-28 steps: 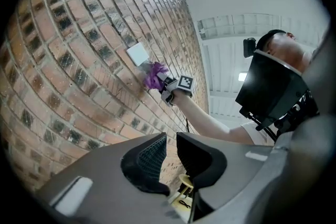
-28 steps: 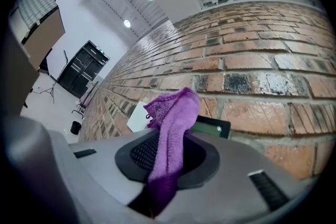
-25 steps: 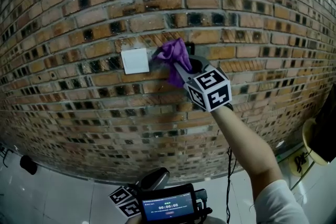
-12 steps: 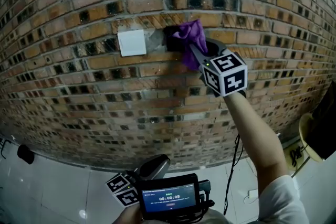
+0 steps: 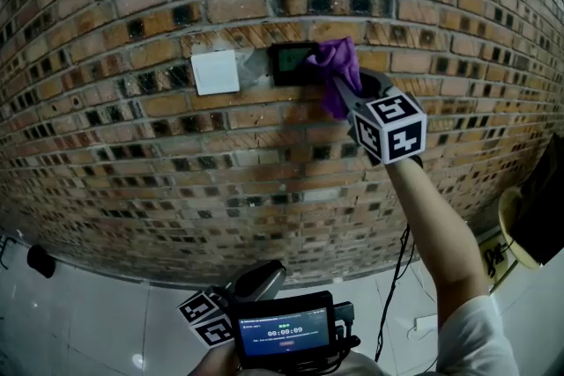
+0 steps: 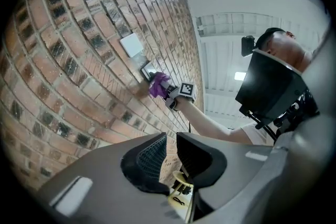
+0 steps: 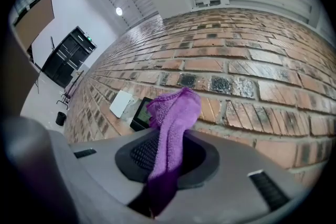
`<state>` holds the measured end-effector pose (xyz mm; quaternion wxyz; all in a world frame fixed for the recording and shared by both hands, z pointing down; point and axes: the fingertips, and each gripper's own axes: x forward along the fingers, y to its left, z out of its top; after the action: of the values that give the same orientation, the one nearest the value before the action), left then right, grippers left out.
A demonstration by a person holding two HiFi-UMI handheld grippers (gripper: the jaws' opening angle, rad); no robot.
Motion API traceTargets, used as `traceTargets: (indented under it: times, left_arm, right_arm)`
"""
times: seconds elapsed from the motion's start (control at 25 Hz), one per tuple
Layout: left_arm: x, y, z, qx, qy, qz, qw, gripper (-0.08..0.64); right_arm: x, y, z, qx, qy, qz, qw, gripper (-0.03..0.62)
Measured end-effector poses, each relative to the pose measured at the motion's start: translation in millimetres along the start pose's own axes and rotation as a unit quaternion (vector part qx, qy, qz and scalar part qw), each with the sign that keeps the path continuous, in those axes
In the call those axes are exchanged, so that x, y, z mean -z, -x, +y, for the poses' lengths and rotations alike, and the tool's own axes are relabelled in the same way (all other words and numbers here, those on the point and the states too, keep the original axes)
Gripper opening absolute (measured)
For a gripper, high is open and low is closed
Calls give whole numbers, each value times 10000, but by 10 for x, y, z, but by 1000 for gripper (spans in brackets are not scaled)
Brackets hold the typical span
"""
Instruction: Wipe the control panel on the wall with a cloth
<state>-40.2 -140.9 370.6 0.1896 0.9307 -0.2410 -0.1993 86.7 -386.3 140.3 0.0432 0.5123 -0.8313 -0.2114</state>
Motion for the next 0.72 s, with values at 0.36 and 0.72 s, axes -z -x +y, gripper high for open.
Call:
traceTargets:
  times: [0.36,0.72]
  left_arm:
    - [27,-21,22,4,30,54,10000,49]
    - [58,-26,63,-9,58,85,9999,49]
  right_arm:
    - [8,218,-125,131,39,-39,9999,78]
    - [97,424,-116,158,-1,-42,9999,78]
